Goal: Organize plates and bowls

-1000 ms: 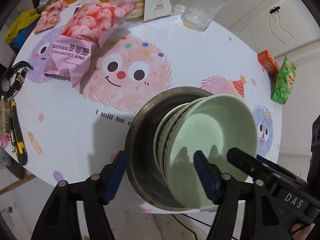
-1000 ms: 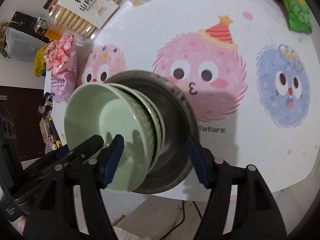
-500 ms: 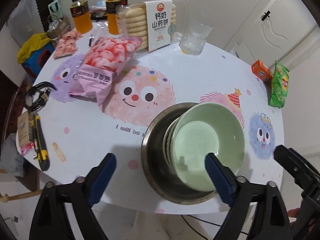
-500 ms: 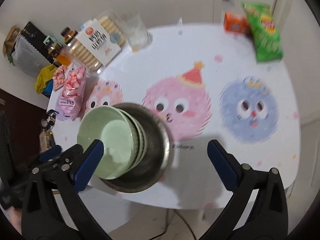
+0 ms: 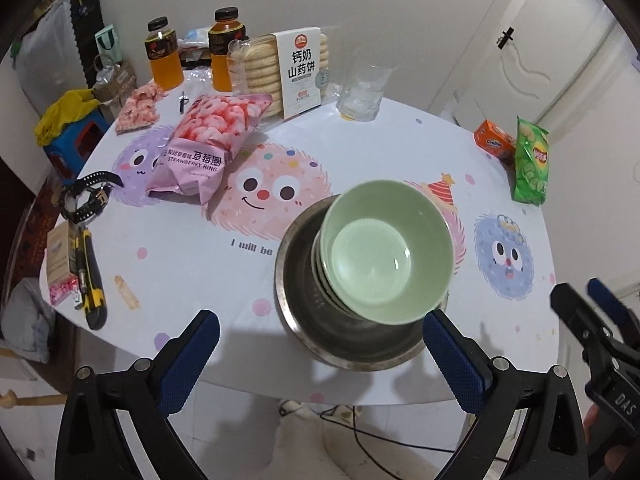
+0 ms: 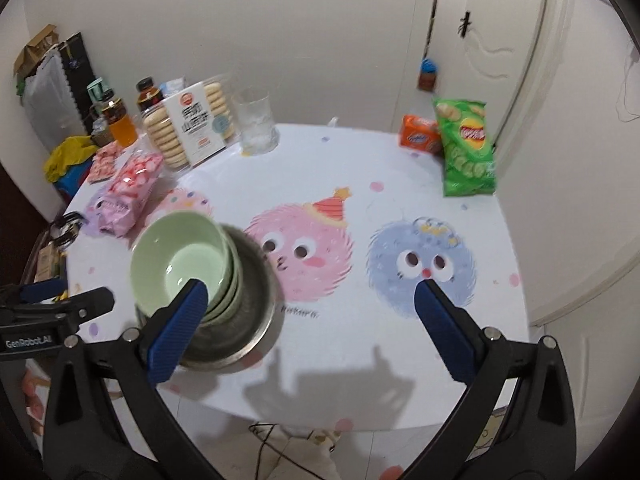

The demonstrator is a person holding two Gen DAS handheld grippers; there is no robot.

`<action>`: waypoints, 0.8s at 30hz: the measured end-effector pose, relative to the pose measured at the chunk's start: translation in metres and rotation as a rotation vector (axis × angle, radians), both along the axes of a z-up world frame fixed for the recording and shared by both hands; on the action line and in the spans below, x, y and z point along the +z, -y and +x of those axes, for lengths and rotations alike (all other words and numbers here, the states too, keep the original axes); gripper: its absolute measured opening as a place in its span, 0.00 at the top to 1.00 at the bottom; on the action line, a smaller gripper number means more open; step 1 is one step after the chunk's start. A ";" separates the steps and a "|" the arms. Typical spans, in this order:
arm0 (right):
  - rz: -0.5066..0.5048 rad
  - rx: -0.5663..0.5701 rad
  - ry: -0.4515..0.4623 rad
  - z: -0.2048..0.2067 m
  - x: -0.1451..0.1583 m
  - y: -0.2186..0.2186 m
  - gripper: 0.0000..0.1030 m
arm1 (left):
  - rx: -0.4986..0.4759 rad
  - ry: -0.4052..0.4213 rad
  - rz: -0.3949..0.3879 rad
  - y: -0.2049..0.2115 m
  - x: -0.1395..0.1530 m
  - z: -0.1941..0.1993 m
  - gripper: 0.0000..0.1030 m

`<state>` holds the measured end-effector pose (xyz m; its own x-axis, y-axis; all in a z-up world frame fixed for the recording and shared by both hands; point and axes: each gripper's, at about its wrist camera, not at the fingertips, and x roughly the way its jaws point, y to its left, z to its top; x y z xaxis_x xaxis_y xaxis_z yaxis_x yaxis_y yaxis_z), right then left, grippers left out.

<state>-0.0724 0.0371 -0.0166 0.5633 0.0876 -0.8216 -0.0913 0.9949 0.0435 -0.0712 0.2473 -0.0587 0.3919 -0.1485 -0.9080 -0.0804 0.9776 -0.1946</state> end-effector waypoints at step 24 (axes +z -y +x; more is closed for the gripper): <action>0.028 -0.068 -0.041 -0.009 -0.003 0.023 0.00 | 0.014 0.052 0.112 0.020 0.012 -0.006 0.00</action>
<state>-0.0809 0.0146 -0.0196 0.5346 0.0731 -0.8420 -0.0207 0.9971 0.0734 -0.0767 0.2273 -0.0464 0.4401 -0.0418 -0.8970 -0.0871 0.9922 -0.0889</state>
